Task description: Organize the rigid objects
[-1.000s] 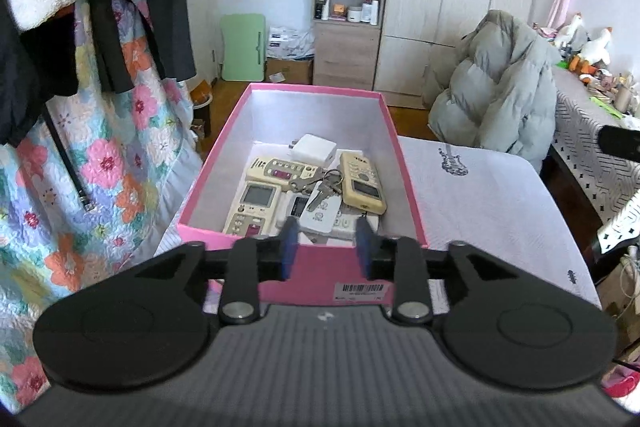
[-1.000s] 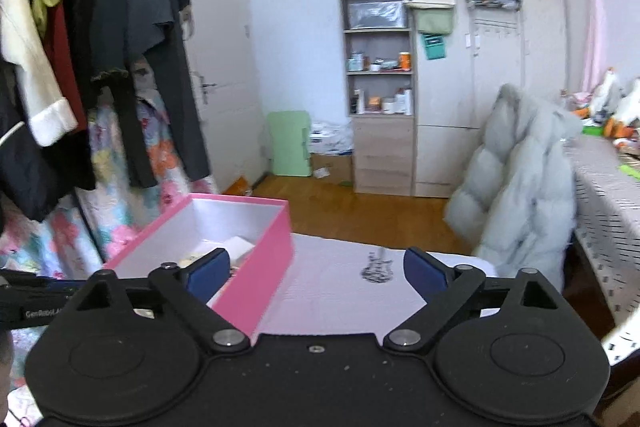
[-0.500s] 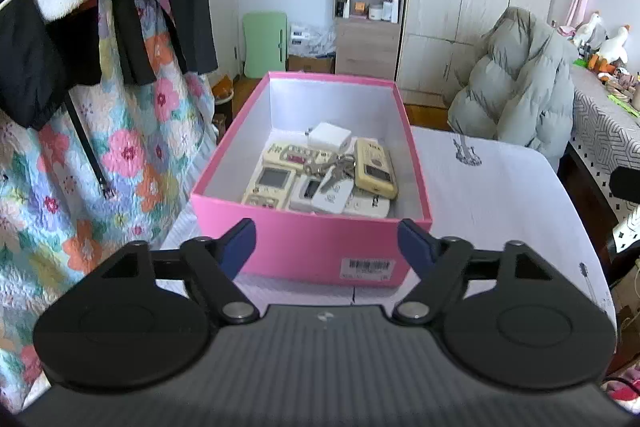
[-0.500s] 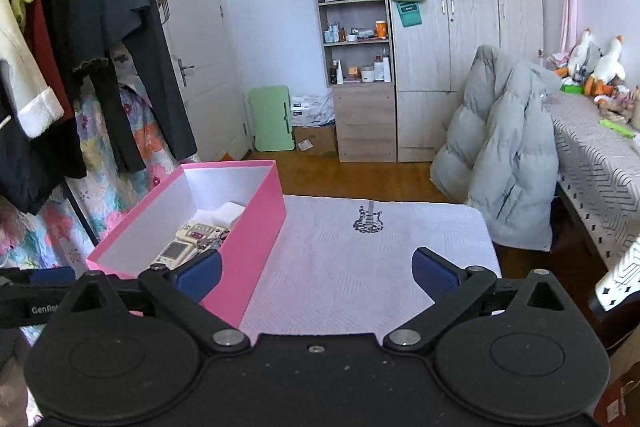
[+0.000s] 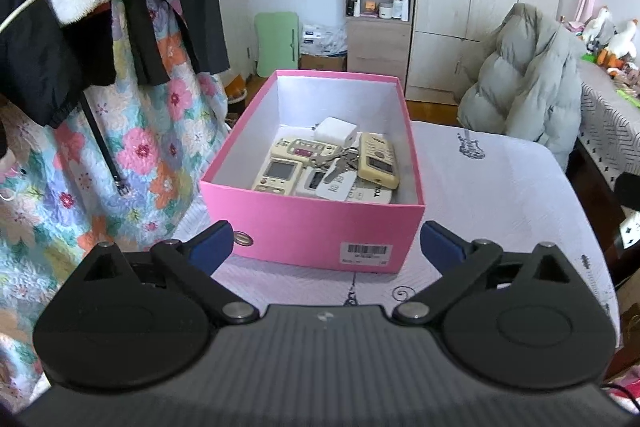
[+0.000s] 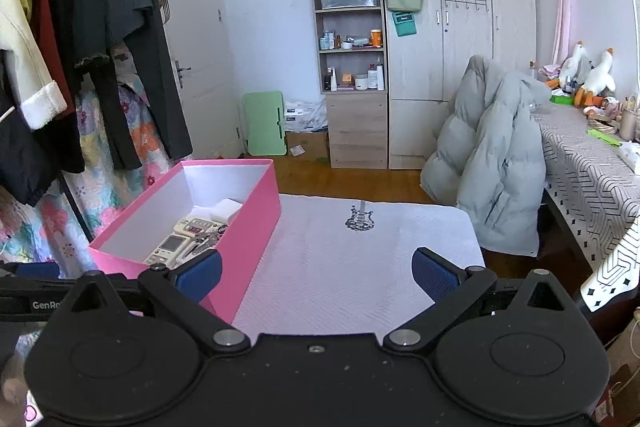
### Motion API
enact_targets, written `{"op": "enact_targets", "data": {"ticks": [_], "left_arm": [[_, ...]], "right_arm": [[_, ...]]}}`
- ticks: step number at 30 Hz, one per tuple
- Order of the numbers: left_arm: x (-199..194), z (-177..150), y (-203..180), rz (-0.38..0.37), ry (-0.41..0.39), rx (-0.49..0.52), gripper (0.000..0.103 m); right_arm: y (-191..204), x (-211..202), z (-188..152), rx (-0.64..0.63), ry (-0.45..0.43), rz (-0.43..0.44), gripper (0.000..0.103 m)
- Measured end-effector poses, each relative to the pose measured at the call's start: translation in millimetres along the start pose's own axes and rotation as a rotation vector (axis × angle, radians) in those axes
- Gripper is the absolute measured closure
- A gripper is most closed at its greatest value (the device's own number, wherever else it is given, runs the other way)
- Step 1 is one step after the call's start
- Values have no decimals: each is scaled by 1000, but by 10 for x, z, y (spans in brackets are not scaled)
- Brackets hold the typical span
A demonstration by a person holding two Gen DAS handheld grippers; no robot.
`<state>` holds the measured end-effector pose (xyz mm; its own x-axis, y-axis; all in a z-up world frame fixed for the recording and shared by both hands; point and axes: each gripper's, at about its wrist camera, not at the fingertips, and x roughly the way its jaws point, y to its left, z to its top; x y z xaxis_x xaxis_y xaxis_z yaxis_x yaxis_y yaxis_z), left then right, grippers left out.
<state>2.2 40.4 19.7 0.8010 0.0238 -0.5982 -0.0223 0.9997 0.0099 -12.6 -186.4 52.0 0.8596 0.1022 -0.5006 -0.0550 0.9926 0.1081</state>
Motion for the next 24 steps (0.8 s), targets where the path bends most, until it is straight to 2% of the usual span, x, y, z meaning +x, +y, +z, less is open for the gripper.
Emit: {"op": "enact_targets", "data": {"ticks": [7, 18, 24], "left_arm": [[-43, -18, -17, -1, 2, 23, 2], [-116, -73, -89, -19, -13, 77, 2], [-76, -113, -119, -3, 3, 90, 1]], "right_arm": [[-34, -1, -58, 3, 37, -13, 1], [-76, -30, -166, -16, 41, -17, 1], [-112, -67, -202, -18, 26, -38, 1]]}}
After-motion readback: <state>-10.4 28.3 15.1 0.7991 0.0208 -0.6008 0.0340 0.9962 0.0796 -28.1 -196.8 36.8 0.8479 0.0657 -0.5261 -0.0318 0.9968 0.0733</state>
